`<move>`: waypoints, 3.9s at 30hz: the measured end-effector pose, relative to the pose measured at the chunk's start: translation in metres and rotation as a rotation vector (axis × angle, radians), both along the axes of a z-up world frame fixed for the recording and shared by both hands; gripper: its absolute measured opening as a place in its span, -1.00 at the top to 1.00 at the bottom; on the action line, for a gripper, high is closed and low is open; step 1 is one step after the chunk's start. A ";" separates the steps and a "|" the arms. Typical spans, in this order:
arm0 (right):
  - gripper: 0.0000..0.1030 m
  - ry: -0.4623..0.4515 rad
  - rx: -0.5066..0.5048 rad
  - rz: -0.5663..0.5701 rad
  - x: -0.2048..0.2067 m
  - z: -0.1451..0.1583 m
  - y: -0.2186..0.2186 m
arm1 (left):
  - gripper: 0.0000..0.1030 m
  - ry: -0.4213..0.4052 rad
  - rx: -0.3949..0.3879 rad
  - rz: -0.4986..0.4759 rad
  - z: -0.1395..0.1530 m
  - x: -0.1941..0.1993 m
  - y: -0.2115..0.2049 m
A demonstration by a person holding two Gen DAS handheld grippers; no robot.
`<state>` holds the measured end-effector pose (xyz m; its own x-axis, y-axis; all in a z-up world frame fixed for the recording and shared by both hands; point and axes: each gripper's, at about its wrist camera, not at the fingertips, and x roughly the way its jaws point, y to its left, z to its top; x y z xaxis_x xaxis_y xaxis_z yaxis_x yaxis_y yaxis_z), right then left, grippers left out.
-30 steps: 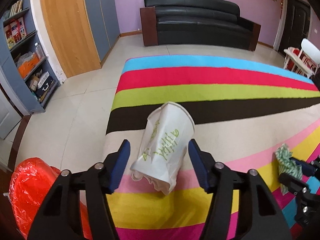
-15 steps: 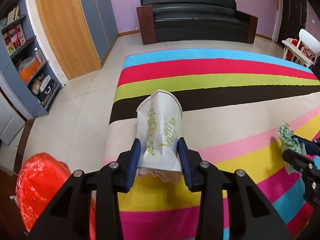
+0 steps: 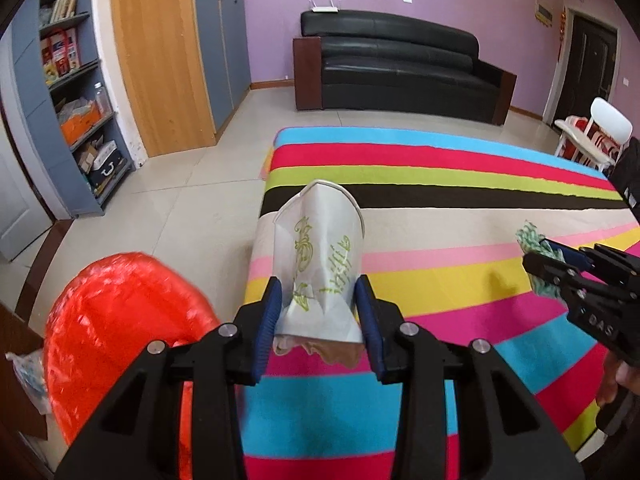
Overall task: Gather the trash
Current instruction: 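Carry the paper cup and green cloth over the red bin, then open the right tool to drop the green cloth while the left drops the cup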
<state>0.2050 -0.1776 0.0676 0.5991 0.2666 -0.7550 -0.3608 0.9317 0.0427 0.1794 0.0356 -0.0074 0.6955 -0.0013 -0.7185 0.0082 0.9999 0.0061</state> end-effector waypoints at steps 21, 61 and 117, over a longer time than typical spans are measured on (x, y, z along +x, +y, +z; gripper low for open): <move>0.44 -0.096 0.036 0.058 -0.035 0.046 0.010 | 0.28 -0.110 -0.078 0.163 0.050 -0.097 0.060; 0.44 -0.154 0.034 0.191 -0.057 0.077 0.089 | 0.27 -0.183 -0.096 0.292 0.071 -0.128 0.120; 0.40 -0.118 0.091 0.431 -0.064 0.067 0.281 | 0.24 -0.193 -0.153 0.490 0.073 -0.147 0.209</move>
<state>0.1415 0.1030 0.1343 0.4998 0.5722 -0.6502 -0.7219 0.6900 0.0523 0.0321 0.2443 0.0658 0.7602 0.2613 -0.5948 -0.4453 0.8763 -0.1841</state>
